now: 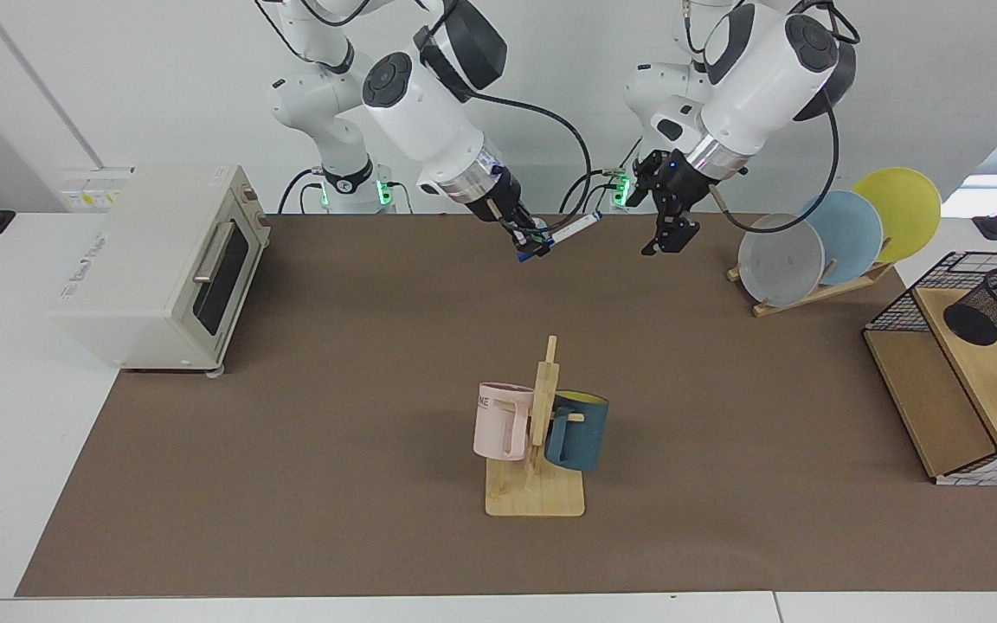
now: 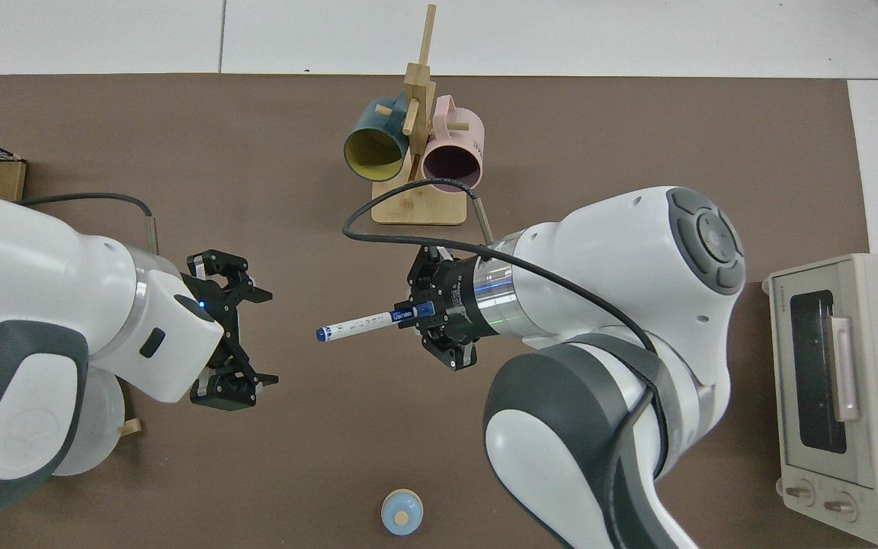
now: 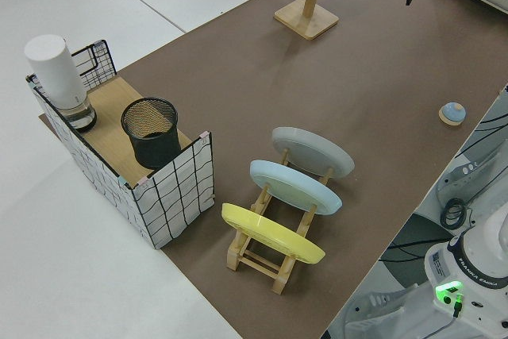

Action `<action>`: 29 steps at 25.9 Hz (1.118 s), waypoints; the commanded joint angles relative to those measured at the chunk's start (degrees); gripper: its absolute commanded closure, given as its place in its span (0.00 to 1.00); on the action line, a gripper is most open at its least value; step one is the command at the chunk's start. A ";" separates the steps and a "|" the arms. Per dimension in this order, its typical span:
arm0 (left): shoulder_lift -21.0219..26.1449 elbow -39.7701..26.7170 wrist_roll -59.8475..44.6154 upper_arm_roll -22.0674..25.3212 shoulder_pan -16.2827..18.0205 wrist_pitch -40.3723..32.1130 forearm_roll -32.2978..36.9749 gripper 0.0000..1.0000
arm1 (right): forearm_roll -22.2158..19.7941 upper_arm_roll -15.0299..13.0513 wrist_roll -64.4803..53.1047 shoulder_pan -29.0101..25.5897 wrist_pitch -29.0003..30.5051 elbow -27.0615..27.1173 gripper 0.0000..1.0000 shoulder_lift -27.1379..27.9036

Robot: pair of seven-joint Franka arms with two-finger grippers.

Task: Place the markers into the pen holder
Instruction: 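Close the left gripper on the marker's free end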

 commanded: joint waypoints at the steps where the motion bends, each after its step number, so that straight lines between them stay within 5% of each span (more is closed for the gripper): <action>1: -2.78 -2.69 0.29 0.28 -0.52 1.29 -2.62 0.00 | 2.63 -0.11 4.02 -0.04 1.91 0.25 1.00 0.98; 15: -3.40 -2.60 -7.44 -4.55 -0.96 6.83 -4.12 0.01 | 1.92 -0.11 6.40 3.39 5.61 0.16 1.00 1.86; 25: -3.57 -2.78 -7.70 -6.22 -1.14 6.65 -3.68 0.13 | 1.48 -0.11 5.96 3.39 5.61 0.07 1.00 1.86; 29: -3.57 -2.78 -6.92 -6.22 -1.14 6.57 -3.59 0.47 | 1.40 -0.11 5.78 3.30 5.34 0.07 1.00 1.86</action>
